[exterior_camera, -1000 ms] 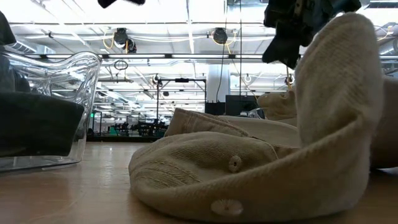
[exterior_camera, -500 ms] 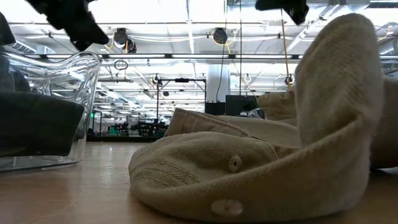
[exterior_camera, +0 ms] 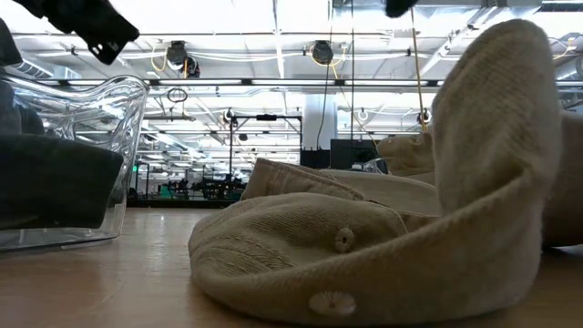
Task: Pick & Place hat
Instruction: Put the brown cap into the top transparent bin
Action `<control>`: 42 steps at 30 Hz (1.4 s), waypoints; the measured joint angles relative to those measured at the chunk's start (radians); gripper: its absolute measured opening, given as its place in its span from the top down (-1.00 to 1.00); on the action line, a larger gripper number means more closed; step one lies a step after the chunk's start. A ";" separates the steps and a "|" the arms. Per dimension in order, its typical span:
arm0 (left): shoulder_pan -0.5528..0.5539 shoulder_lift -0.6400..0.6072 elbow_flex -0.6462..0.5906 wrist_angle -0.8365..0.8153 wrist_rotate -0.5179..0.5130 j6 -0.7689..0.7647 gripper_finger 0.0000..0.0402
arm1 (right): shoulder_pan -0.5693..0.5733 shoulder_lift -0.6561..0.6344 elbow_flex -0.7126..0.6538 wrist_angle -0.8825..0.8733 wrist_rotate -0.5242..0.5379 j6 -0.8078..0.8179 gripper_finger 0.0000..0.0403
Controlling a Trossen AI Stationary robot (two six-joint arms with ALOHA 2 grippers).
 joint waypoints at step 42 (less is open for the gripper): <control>0.000 0.003 0.000 -0.062 0.056 -0.072 0.93 | 0.145 0.175 -0.198 0.585 -0.151 -0.604 -0.37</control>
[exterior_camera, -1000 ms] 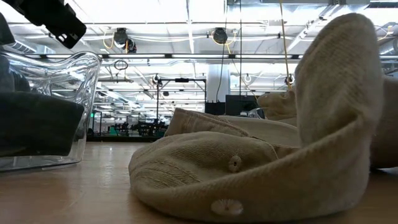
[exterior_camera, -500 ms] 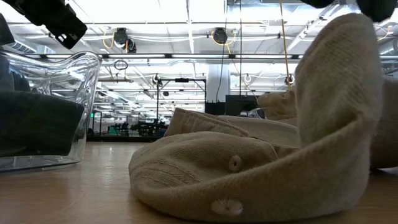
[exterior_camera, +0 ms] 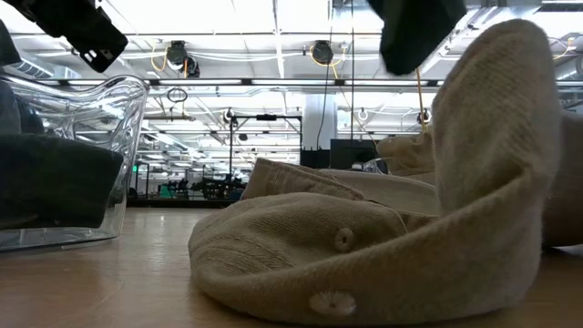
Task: Pick & Place hat
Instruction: Put the brown cap into the top transparent bin
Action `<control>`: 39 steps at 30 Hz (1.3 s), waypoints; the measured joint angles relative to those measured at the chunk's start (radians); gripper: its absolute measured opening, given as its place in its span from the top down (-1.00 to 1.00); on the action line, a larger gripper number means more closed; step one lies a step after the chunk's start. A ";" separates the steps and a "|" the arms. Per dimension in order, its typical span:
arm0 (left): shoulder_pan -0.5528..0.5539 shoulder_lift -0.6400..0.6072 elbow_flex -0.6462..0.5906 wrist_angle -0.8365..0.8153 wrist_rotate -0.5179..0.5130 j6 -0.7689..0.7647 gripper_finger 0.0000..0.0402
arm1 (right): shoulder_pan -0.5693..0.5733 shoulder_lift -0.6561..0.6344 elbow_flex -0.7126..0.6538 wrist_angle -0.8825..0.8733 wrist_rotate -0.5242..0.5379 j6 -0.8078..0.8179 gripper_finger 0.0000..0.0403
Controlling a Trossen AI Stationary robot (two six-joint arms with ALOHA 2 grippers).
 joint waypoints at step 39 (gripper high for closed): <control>0.001 0.000 0.000 -0.005 0.000 0.011 0.95 | -0.048 -0.332 -0.321 0.327 0.325 0.362 0.97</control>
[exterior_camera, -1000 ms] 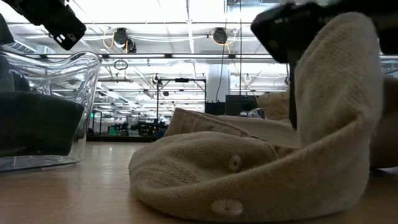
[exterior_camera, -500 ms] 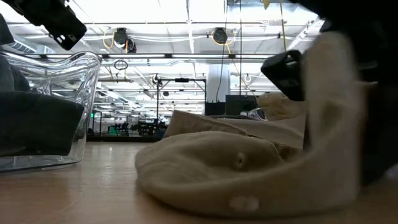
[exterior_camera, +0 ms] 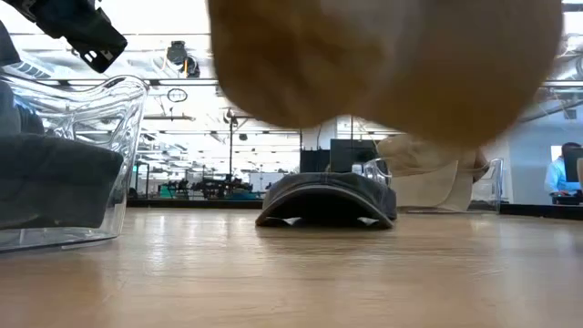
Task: Pick & Place hat
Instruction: Put the brown cap into the top transparent bin
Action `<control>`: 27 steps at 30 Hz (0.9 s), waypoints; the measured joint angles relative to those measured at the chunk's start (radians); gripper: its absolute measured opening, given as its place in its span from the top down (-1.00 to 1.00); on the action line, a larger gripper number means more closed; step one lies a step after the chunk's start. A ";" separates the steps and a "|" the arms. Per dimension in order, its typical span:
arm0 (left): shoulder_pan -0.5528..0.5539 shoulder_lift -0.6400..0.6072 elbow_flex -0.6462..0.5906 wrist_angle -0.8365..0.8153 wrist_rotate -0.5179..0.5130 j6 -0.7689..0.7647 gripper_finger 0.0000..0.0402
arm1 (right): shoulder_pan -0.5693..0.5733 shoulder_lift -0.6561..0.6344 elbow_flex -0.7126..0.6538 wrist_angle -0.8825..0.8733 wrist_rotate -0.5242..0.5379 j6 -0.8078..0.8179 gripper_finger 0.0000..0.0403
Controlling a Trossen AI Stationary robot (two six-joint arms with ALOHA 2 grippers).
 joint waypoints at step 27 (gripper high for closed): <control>0.025 0.000 0.000 0.181 -0.089 0.119 0.96 | -0.427 -0.832 -1.063 1.131 0.015 0.019 1.00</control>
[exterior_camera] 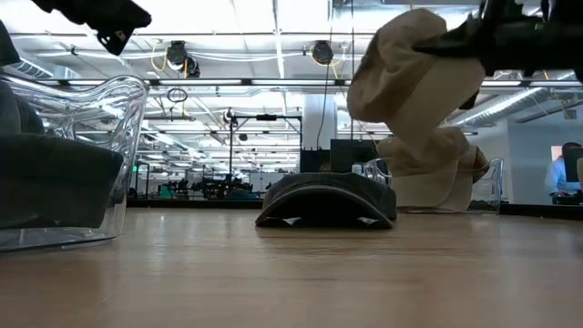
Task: Pick & Place hat
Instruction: Put the brown cap into the top transparent bin
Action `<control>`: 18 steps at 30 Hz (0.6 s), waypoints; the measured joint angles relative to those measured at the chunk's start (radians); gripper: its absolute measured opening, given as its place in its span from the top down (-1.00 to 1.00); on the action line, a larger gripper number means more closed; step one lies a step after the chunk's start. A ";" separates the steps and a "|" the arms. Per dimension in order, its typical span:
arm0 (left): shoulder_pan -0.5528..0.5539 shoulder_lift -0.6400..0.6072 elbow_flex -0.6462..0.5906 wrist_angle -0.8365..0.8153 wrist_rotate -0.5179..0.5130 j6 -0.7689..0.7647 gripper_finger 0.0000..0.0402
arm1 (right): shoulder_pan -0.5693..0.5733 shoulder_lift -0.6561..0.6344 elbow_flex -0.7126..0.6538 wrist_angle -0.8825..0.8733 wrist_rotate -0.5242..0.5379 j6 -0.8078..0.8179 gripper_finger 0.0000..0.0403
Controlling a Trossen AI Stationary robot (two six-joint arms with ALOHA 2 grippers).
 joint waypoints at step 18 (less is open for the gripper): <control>0.163 0.000 0.000 0.142 -0.071 0.084 0.98 | -1.126 0.072 -0.018 0.236 -0.991 0.097 1.00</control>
